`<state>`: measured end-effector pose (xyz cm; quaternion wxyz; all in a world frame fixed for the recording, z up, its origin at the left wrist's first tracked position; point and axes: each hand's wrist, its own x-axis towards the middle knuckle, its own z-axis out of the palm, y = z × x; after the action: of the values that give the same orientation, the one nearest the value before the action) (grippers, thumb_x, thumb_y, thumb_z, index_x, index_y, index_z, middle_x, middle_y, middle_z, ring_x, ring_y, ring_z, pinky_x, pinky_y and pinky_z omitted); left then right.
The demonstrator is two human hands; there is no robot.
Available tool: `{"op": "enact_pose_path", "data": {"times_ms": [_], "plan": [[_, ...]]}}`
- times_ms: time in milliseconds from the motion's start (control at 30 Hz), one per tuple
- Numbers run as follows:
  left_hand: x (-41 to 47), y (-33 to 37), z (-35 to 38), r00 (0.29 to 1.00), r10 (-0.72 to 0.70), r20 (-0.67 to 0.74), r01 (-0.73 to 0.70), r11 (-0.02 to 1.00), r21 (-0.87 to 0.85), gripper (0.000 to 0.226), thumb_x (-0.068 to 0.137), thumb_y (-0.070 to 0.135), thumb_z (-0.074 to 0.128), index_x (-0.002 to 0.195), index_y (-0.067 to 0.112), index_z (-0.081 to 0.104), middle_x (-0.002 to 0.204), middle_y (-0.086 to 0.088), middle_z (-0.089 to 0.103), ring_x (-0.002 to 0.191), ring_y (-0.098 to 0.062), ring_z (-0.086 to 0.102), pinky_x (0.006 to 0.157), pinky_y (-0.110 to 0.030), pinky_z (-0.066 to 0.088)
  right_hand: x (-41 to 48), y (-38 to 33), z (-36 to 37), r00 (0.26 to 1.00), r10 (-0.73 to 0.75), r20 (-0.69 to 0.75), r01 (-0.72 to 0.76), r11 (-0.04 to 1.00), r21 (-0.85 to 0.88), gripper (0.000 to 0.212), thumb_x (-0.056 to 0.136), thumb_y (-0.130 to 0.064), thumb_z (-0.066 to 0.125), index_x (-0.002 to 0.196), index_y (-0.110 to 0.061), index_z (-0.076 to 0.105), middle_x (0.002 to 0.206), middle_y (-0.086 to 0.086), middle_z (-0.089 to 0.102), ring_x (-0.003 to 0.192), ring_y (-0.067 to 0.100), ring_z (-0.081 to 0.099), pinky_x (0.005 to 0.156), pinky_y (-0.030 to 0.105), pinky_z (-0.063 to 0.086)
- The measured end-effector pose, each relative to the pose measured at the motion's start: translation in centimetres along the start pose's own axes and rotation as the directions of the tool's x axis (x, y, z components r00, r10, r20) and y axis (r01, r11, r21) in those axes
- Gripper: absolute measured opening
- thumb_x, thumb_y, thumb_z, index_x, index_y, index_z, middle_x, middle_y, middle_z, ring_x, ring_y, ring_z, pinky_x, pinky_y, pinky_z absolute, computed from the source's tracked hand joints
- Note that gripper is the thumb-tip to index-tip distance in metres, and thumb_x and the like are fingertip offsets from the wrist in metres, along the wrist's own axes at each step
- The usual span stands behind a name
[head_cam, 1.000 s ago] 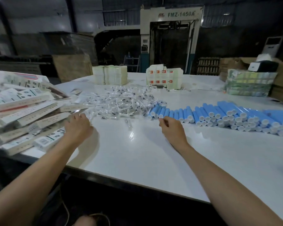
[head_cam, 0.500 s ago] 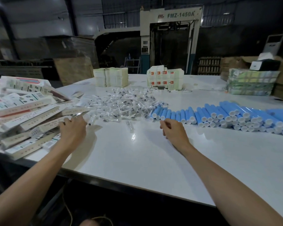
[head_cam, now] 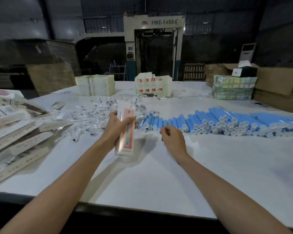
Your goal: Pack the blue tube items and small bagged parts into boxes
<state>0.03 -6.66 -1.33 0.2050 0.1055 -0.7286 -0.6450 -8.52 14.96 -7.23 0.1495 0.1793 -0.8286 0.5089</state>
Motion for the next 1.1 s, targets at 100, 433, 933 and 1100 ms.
{"op": "enact_pose_path", "data": {"times_ms": [100, 433, 933, 1100], "plan": [[-0.1, -2.3, 2.4, 0.997, -0.017, 0.069, 0.024, 0.995, -0.097, 0.063, 0.09, 0.037, 0.087, 0.139, 0.019, 0.051, 0.118, -0.01, 0.078, 0.096, -0.029, 0.081, 0.082, -0.047, 0.066, 1.9, 0.5, -1.4, 0.989, 0.022, -0.15, -0.041, 0.991, -0.128, 0.02, 0.104, -0.025, 0.052, 0.087, -0.017, 0.059, 0.074, -0.001, 0.063, 0.072, 0.023, 0.06, 0.058, 0.036, 0.042], [-1.4, -3.4, 2.3, 0.99, 0.095, 0.102, -0.064, 0.96, -0.272, 0.044, 0.099, 0.047, 0.075, 0.135, 0.025, 0.061, 0.115, -0.004, 0.082, 0.094, -0.032, 0.082, 0.072, -0.034, 0.066, 9.4, 3.0, -4.1, 0.999, 0.007, -0.049, -0.039, 0.72, -0.693, 0.03, 0.107, -0.018, 0.046, 0.131, 0.0, 0.05, 0.132, 0.023, 0.052, 0.128, 0.039, 0.046, 0.084, 0.045, 0.045], [-1.5, -3.6, 2.8, 0.972, 0.169, 0.161, -0.127, 0.962, -0.242, 0.039, 0.107, 0.05, 0.062, 0.141, 0.031, 0.055, 0.12, -0.001, 0.08, 0.095, -0.03, 0.081, 0.077, -0.035, 0.065, 9.4, 4.2, -4.5, 0.984, -0.012, -0.179, -0.111, 0.745, -0.658, 0.017, 0.103, -0.002, 0.049, 0.117, 0.005, 0.056, 0.117, 0.024, 0.062, 0.105, 0.04, 0.062, 0.072, 0.04, 0.043], [-1.6, -3.5, 2.8, 0.966, 0.188, 0.178, -0.148, 0.965, -0.214, 0.036, 0.106, 0.055, 0.062, 0.138, 0.039, 0.055, 0.119, 0.003, 0.08, 0.094, -0.029, 0.082, 0.077, -0.035, 0.066, 7.9, 1.0, -6.4, 0.913, 0.288, -0.29, -0.229, 0.948, 0.221, 0.026, 0.104, -0.019, 0.059, 0.125, -0.003, 0.061, 0.106, 0.014, 0.07, 0.083, 0.022, 0.064, 0.068, 0.034, 0.052]]}}
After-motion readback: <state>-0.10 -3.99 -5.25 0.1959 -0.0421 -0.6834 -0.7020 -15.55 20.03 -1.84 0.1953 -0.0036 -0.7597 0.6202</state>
